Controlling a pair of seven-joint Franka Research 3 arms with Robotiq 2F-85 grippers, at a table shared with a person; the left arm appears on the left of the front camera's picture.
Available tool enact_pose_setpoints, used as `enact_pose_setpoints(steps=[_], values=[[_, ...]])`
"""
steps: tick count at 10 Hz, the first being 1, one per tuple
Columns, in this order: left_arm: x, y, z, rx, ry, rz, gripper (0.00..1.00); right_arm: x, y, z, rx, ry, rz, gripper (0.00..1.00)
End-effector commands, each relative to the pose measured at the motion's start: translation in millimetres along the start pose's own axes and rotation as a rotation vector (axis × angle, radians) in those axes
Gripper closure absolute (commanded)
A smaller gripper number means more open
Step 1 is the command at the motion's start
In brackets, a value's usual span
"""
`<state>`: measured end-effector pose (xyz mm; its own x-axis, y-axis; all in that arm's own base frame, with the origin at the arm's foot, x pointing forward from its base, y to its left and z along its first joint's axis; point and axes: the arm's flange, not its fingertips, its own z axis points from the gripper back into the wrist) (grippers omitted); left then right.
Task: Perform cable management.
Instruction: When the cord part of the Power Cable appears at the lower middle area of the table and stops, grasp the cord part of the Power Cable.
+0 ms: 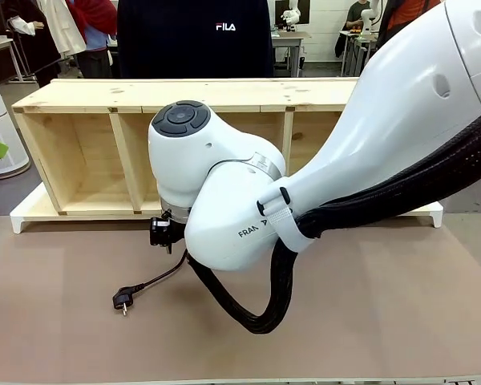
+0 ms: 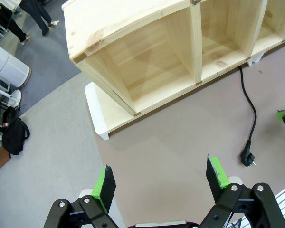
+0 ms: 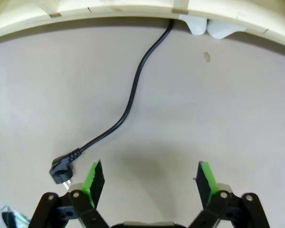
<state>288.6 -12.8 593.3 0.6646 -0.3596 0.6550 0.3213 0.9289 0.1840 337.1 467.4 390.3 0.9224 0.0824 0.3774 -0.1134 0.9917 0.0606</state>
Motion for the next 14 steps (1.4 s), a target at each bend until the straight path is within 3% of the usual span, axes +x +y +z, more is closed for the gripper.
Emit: enact_pose_setpoints(steps=[1, 13, 14], values=[[0, 1, 0, 0.002, 0.000, 0.001, 0.00, 3, 11, -4, -0.003, -0.001, 0.007, 0.00], [0, 1, 0, 0.002, 0.000, 0.001, 0.00, -1, 4, -1, -0.006, -0.009, 0.007, 0.00], [0, 1, 0, 0.002, 0.000, 0.001, 0.00, 7, 16, -18, 0.048, -0.003, -0.035, 0.00]])
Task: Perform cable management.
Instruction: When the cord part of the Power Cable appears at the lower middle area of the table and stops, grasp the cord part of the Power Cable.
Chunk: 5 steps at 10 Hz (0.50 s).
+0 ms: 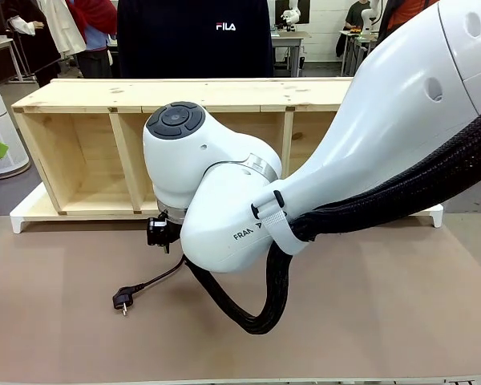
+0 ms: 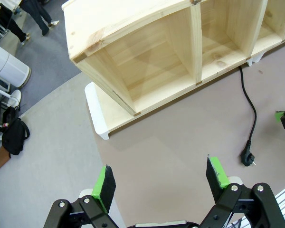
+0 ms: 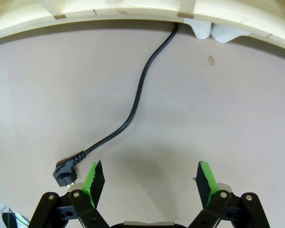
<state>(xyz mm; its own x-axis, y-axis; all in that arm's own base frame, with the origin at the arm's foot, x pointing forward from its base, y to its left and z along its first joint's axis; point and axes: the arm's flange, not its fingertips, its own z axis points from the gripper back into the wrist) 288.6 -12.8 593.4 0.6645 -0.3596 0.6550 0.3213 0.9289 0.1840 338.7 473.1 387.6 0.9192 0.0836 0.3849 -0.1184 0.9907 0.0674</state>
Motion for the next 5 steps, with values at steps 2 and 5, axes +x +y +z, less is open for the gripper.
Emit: enact_pose_setpoints(steps=[2, 5], values=[[0, 1, 0, 0.002, 0.000, 0.001, 0.00, 10, 37, -39, 0.107, 0.018, -0.145, 0.00], [0, 1, 0, 0.002, 0.000, 0.001, 0.00, 3, 71, -64, 0.122, 0.059, -0.241, 0.00]])
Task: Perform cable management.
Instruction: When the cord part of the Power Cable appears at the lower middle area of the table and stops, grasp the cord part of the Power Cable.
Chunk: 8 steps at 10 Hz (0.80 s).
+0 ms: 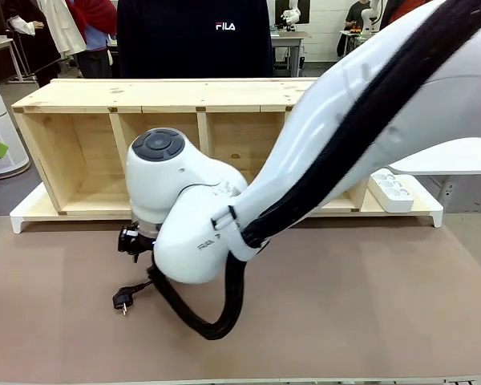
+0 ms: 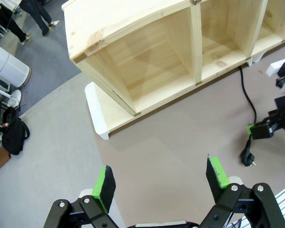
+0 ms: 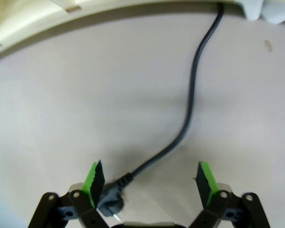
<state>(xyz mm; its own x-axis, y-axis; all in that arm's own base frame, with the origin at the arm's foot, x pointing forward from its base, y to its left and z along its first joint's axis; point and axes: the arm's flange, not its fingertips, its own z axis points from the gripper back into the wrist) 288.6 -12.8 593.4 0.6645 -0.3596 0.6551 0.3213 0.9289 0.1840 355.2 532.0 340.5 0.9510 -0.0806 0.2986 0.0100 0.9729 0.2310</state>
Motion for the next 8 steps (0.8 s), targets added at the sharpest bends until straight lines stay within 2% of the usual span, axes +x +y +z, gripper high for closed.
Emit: enact_pose_setpoints(steps=[1, 4, 8], values=[[0, 1, 0, 0.002, 0.000, 0.001, 0.00, -5, 24, -15, -0.004, -0.006, -0.123, 0.00], [0, 1, 0, 0.002, 0.000, 0.001, 0.00, -10, 38, -29, -0.048, 0.003, -0.179, 0.00], [0, 1, 0, 0.002, 0.000, 0.001, 0.00, -17, 51, -39, -0.094, 0.071, -0.208, 0.00]])
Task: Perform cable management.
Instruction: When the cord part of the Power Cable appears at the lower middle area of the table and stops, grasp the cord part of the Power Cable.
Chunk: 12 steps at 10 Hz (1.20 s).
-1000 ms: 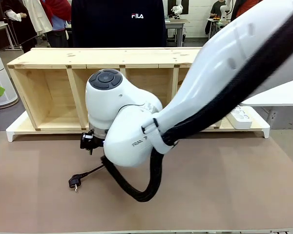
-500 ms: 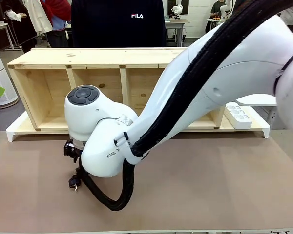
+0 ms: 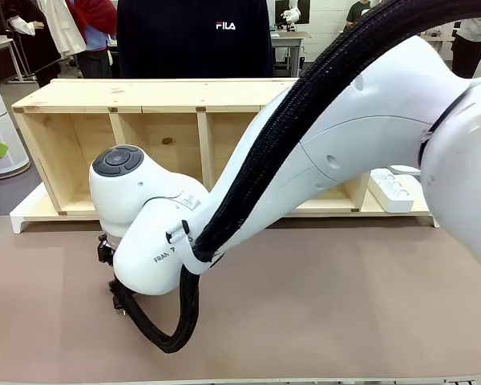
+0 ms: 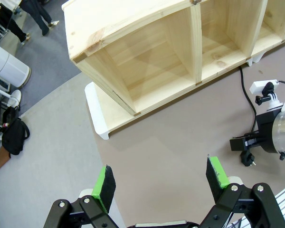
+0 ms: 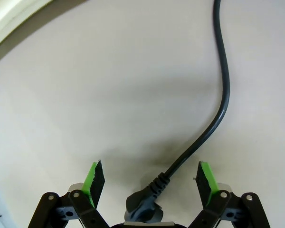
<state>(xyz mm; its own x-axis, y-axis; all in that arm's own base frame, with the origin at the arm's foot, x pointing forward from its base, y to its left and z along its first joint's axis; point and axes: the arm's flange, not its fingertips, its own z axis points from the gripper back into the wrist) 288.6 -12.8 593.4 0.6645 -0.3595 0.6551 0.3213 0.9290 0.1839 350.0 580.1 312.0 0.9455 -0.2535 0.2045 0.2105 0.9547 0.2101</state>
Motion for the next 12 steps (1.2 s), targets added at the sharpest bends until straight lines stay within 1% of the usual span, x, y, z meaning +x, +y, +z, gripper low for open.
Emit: enact_pose_setpoints(steps=[1, 4, 6, 7, 10, 11, 12], values=[[-0.1, 0.5, 0.0, 0.002, 0.000, 0.001, 0.00, -0.2, 11.9, -4.6, -0.021, 0.015, -0.029, 0.00], [-0.1, 0.5, 0.0, 0.002, 0.000, 0.001, 0.00, 3.1, 14.2, -10.7, -0.040, 0.012, -0.024, 0.00], [-0.1, 0.5, 0.0, 0.002, 0.000, 0.001, 0.00, 5.5, 12.4, -12.9, -0.058, 0.013, -0.045, 0.00], [-0.1, 0.5, 0.0, 0.002, 0.000, 0.001, 0.00, 6.0, 12.2, -13.6, -0.074, 0.014, -0.053, 0.04], [-0.1, 0.5, 0.0, 0.002, 0.000, 0.001, 0.00, 4.5, 14.5, -11.2, -0.088, 0.014, -0.069, 0.34], [-0.1, 0.5, 0.0, 0.002, 0.000, 0.001, 0.00, 3.4, 15.7, -10.2, -0.092, 0.012, -0.083, 0.20], [-0.1, 0.5, 0.0, 0.002, 0.000, 0.001, 0.00, 2.9, 16.9, -9.4, -0.106, 0.011, -0.099, 0.46]])
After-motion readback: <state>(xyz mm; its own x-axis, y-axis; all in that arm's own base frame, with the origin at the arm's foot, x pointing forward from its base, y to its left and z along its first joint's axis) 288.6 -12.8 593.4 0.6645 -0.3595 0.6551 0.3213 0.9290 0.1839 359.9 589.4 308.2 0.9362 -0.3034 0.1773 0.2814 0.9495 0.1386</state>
